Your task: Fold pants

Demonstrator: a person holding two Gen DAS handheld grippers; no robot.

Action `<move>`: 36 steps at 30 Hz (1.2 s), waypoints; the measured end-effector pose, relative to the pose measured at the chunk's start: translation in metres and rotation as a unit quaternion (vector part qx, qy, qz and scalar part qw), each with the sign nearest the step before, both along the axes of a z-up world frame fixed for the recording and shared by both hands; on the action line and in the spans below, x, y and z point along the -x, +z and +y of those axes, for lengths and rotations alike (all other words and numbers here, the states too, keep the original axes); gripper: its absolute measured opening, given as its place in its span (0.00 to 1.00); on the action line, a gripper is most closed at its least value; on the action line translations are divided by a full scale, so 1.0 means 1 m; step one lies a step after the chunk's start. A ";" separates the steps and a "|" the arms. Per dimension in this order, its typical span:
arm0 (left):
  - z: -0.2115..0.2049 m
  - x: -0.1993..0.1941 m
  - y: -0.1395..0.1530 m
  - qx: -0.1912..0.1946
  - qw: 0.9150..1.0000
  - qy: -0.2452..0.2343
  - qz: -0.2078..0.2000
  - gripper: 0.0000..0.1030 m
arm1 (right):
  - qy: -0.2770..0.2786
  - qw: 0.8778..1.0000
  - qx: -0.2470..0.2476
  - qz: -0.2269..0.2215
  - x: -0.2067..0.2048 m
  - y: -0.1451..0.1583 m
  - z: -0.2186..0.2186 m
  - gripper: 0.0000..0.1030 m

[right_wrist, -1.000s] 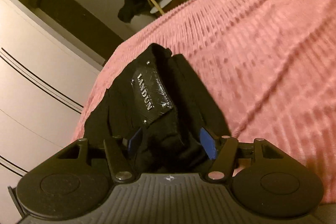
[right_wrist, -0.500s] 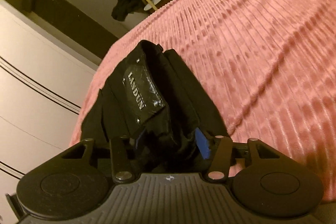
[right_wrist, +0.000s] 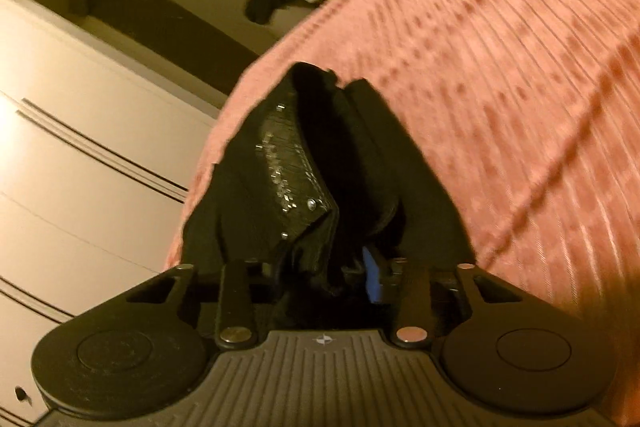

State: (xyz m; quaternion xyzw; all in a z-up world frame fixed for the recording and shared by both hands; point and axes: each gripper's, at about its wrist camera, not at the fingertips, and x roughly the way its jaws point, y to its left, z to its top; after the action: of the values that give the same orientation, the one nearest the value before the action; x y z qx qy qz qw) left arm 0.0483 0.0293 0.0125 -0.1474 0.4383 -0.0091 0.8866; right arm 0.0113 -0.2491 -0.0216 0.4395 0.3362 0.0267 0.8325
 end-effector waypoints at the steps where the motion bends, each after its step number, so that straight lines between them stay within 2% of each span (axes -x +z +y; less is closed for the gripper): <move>1: 0.000 0.000 0.000 0.002 1.000 0.000 0.001 1.00 | 0.000 1.000 -0.002 -0.001 -0.001 0.000 0.000 0.36; 3: 0.000 -0.001 -0.001 0.004 1.000 -0.001 0.002 1.00 | -0.003 1.000 -0.017 0.006 -0.005 -0.005 -0.001 0.40; 5: 0.000 -0.001 -0.001 0.005 1.000 -0.001 0.002 1.00 | 0.002 1.000 -0.028 0.006 -0.008 -0.008 -0.001 0.49; 8: 0.000 -0.001 -0.001 0.005 1.000 -0.001 0.002 1.00 | 0.018 1.000 -0.005 0.011 -0.016 -0.006 0.004 0.51; 9: 0.000 -0.001 -0.001 0.004 1.000 0.000 0.001 1.00 | 0.022 1.000 0.007 0.011 -0.017 -0.004 0.006 0.47; 10: -0.001 0.000 -0.001 0.003 1.000 0.000 0.000 1.00 | 0.021 0.999 0.028 0.012 -0.016 -0.001 0.008 0.36; 14: -0.001 0.002 0.003 0.001 1.000 0.006 -0.013 1.00 | 0.024 0.994 0.104 -0.007 -0.011 0.017 0.025 0.28; 15: 0.000 0.005 0.006 0.002 1.000 0.010 -0.027 1.00 | 0.026 0.992 0.125 -0.015 -0.009 0.025 0.029 0.25; 18: 0.002 0.014 0.018 0.007 0.997 0.013 -0.076 1.00 | 0.018 0.987 0.145 -0.062 0.002 0.050 0.029 0.22; 20: 0.001 0.017 0.022 0.008 0.996 0.007 -0.092 1.00 | 0.010 0.984 0.163 -0.073 0.007 0.058 0.025 0.22; 22: -0.004 0.012 0.019 -0.004 0.997 -0.005 -0.075 1.00 | 0.012 0.975 0.218 -0.049 0.003 0.052 0.026 0.19; 23: -0.008 0.007 0.015 -0.015 0.998 -0.010 -0.055 1.00 | 0.011 0.968 0.251 -0.021 -0.001 0.045 0.027 0.16; 24: -0.012 0.001 0.008 -0.029 0.999 -0.017 -0.023 1.00 | -0.001 0.962 0.271 0.035 -0.008 0.036 0.023 0.17; 25: -0.015 -0.002 0.003 -0.037 0.999 -0.020 -0.004 1.00 | -0.007 0.967 0.246 0.061 -0.011 0.031 0.015 0.18; 26: -0.015 -0.003 0.003 -0.036 0.999 -0.020 -0.006 1.00 | -0.016 0.975 0.214 0.062 -0.008 0.029 0.006 0.18; 28: -0.014 0.003 0.011 -0.029 0.999 -0.018 -0.041 1.00 | -0.034 0.977 0.210 0.022 0.003 0.038 0.002 0.18; 30: -0.012 0.012 0.020 -0.020 0.996 -0.015 -0.081 1.00 | -0.022 0.972 0.233 -0.009 0.008 0.053 0.009 0.18; 32: -0.017 0.013 0.029 -0.028 0.993 -0.016 -0.110 1.00 | 0.008 0.962 0.269 -0.040 0.006 0.067 0.026 0.18; 34: -0.027 0.006 0.033 -0.032 0.993 -0.023 -0.114 1.00 | 0.048 0.951 0.300 -0.060 -0.002 0.076 0.044 0.15; 36: -0.038 -0.002 0.033 -0.035 0.992 -0.039 -0.114 1.00 | 0.076 0.938 0.335 -0.056 -0.015 0.075 0.062 0.14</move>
State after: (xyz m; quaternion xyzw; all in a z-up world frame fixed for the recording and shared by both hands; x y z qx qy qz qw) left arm 0.0501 -0.0086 0.0456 -0.0971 0.3399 -0.0451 0.9343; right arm 0.0261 -0.1872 0.0539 0.1062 0.3108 0.0000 0.9445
